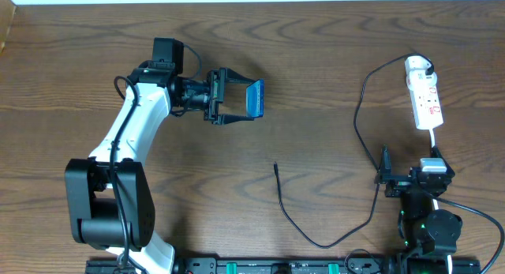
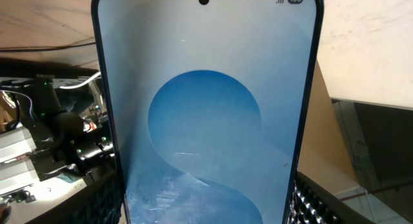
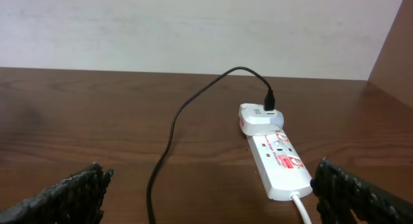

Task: Plug charger to phone and switch on socket
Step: 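Lift the phone with the left gripper and tilt it upright, then raise the right arm and move its gripper toward the phone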

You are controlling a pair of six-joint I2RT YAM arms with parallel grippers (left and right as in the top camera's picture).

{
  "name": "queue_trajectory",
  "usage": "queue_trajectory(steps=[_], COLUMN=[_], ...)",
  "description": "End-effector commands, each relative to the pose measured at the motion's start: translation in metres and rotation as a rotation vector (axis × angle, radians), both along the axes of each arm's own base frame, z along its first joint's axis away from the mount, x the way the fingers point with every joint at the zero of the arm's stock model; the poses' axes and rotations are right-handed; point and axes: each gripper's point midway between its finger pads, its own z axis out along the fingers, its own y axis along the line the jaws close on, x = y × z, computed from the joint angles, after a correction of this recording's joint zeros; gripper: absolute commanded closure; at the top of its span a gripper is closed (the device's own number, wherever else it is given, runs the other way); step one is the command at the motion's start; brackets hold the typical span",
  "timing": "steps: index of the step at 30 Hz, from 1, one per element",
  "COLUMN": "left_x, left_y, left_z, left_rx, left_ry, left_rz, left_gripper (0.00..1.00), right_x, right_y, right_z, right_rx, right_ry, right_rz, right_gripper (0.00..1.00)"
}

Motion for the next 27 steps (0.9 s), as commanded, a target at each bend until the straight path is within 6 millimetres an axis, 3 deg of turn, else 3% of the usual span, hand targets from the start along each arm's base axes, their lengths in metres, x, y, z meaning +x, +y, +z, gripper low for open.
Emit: queue_trajectory(steps=[1,27], left_x=[-0.003,0.000], left_y=[-0.001,0.001], left_z=[0.024,0.018], left_rx=[-0.050,-0.008], left_ry=[-0.042,-0.057], left_rz=[-0.012,0.000], left_gripper=[0.93,0.93], right_x=[0.000,0.000], right_y=[0.000,-0.010], right_z=[-0.001,0.006], right_rx=[0.001,-0.052], right_ry=[0.000,-0.025], right_rz=[0.001,-0.056], right_gripper=[0.01,0.01])
